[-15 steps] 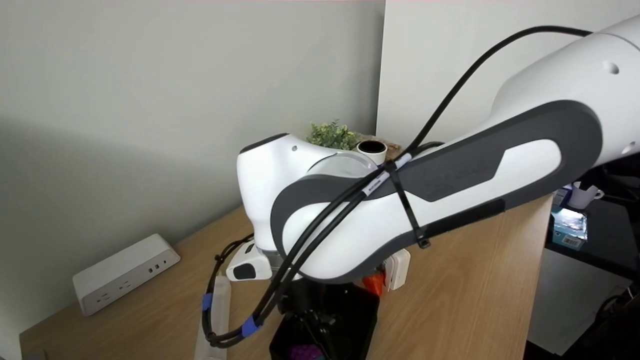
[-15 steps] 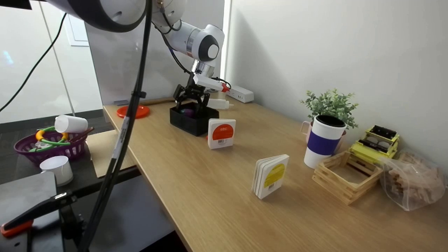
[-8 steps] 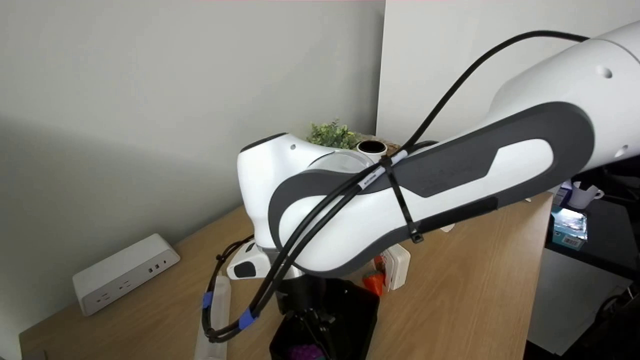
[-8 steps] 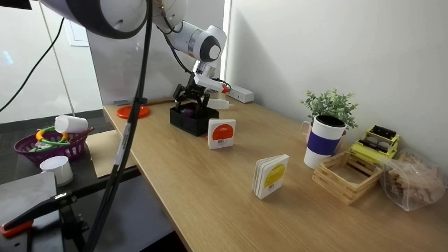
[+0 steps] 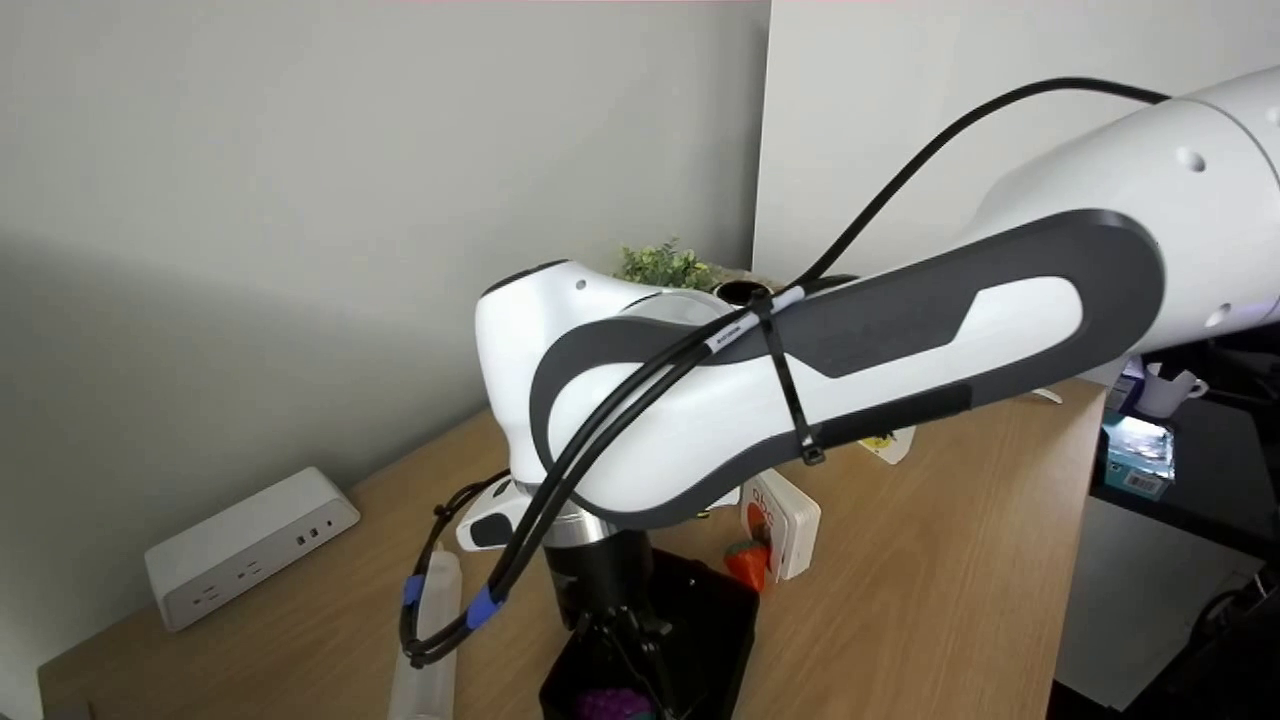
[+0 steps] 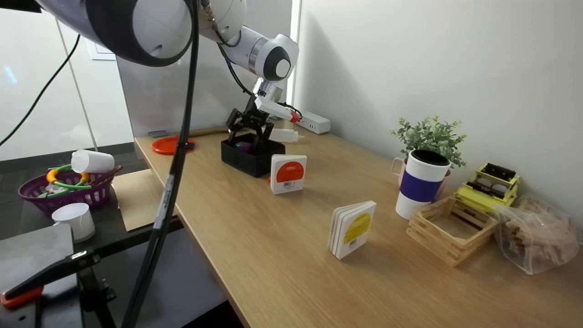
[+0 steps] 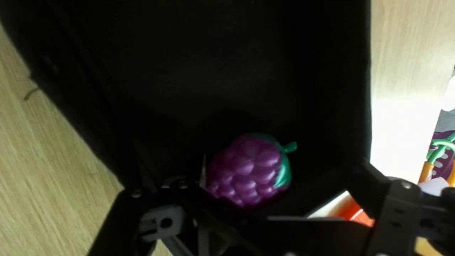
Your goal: Remove the things from the black box and put them on the table
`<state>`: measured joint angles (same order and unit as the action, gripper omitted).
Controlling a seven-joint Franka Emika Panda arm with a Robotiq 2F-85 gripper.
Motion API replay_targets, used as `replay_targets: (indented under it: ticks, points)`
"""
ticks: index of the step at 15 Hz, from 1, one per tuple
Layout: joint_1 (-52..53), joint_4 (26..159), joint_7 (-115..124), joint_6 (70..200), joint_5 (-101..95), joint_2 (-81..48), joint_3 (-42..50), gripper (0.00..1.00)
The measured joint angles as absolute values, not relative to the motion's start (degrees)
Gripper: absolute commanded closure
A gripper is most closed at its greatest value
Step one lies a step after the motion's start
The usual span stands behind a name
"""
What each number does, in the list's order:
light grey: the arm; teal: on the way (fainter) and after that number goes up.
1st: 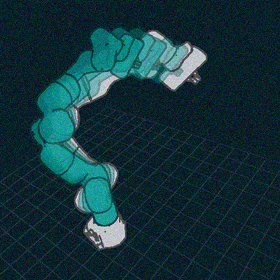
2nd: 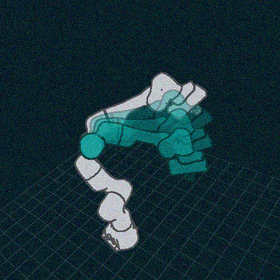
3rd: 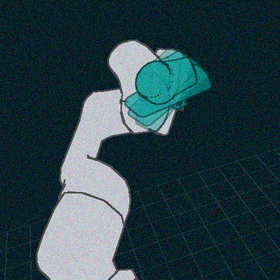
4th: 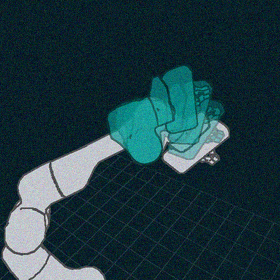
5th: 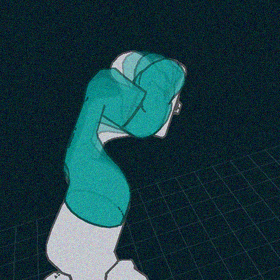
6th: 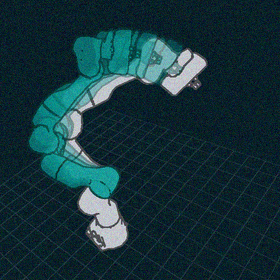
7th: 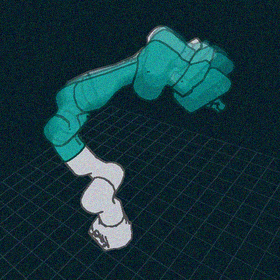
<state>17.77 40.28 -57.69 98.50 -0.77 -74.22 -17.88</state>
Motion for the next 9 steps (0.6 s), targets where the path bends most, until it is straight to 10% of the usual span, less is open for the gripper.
replay_targets:
  ticks: [9]
  points:
    - [17.73,37.51,-58.60,96.86,-0.77,-75.46,-17.88,0.91]
